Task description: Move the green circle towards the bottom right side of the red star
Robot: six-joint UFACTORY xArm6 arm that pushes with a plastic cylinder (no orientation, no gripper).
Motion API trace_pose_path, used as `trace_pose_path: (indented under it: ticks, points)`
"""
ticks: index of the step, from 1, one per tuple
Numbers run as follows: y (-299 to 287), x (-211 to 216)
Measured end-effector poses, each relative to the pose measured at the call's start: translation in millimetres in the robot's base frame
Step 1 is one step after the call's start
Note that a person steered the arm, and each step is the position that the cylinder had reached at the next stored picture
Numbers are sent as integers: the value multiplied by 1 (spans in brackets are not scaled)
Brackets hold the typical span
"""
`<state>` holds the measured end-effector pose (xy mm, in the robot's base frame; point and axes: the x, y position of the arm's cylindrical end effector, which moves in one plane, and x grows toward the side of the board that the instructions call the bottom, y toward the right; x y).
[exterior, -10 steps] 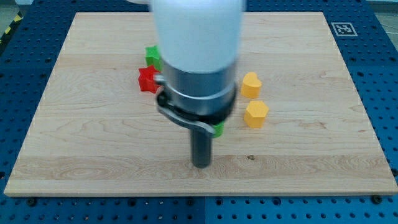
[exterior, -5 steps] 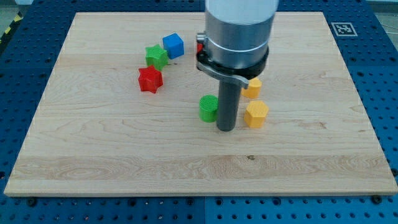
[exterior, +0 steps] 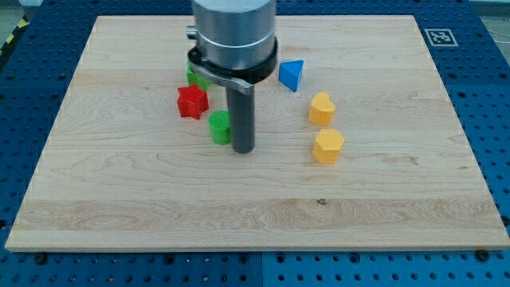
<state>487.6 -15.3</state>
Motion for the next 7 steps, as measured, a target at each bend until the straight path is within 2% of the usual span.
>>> trace_pose_path:
  ticks: [2, 3, 5, 7]
  points:
    - [2, -32]
    - [5, -31]
    - [29, 0]
    - [4, 1]
